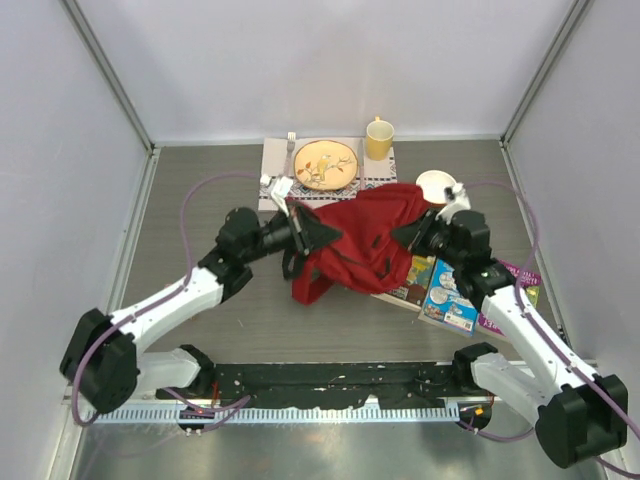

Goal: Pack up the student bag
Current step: Place the student bag at the center of the board.

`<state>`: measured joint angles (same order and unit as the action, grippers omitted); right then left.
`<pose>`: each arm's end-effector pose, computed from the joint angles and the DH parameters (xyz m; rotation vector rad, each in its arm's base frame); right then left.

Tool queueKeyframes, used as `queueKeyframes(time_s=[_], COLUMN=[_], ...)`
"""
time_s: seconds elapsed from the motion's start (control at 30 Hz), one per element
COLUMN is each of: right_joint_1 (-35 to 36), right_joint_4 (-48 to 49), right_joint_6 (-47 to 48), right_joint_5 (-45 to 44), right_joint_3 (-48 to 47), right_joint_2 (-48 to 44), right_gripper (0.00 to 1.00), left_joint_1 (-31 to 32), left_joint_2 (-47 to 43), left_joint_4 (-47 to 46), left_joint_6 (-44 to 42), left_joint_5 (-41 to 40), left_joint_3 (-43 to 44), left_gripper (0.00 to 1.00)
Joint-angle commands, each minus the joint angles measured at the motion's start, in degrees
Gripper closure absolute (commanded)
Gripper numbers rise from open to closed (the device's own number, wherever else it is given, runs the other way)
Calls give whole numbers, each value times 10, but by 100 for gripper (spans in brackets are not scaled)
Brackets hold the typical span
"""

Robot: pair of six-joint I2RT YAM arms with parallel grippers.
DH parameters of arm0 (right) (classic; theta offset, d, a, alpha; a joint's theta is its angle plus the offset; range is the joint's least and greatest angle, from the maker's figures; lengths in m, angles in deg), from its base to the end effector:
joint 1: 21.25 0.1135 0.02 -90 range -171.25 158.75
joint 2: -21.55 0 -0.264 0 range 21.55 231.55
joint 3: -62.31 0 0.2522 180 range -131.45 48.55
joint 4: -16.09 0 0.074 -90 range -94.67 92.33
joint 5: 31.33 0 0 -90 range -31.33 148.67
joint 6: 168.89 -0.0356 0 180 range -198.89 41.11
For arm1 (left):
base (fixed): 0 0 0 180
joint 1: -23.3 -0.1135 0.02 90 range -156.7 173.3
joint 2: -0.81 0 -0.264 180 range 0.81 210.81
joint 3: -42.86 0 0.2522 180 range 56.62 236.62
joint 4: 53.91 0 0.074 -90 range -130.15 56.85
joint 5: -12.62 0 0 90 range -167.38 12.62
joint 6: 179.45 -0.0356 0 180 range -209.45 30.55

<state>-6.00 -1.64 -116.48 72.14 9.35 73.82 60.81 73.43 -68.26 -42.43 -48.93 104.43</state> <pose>0.2047 0.0644 0.2935 0.2099 1.9384 0.8444 0.2227 -0.1923 0.3232 0.3098 1.7085 -1.5093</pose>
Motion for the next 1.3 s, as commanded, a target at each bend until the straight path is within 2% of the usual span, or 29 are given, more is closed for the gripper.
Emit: queueKeyframes(time_s=[0.0,0.03,0.07,0.13,0.3,0.47,0.53,0.6,0.63,0.67,0.73,0.77,0.93,0.97,1.07,1.27], right_joint_1=[50,60,79,104,179,196,208,223,238,246,261,264,266,266,266,265], right_joint_4=[95,101,107,130,154,184,195,215,223,236,239,239,214,191,134,-4], right_joint_6=[-25,-29,-40,-46,-56,-80,-90,-100,-114,-119,-130,-137,-140,-139,-130,-124], right_joint_5=[46,44,40,24,-14,-47,-47,-57,-63,-69,-86,-92,-132,-151,-178,-279], right_joint_3=[42,49,65,78,104,155,166,180,185,192,194,194,192,182,160,120], right_joint_2=[-13,-12,-11,0,32,54,72,87,99,107,118,125,112,104,72,-5], right_gripper=[99,99,99,98,94,92,90,85,82,72,69,61,45,39,32,21], left_joint_1=[4,3,3,4,4,4,4,4,3,4,4,4,4,4,3,4], left_joint_2=[-104,-145,-170,-240,-379,-487,-499,-503,-501,-499,-487,-483,-470,-468,-464,-468], left_joint_4=[-24,-12,17,43,221,351,386,400,412,427,452,464,533,546,603,746], left_joint_6=[-29,-32,-32,-30,-12,63,98,113,127,133,137,140,143,142,147,154], left_joint_5=[-100,-116,-156,-187,-326,-379,-395,-403,-412,-414,-411,-411,-400,-397,-397,-428], left_joint_3=[-122,-160,-173,-201,-260,-308,-323,-330,-326,-321,-300,-292,-234,-226,-195,-138], left_gripper=[100,100,100,100,100,95,91,82,73,60,46,34,21,21,20,18])
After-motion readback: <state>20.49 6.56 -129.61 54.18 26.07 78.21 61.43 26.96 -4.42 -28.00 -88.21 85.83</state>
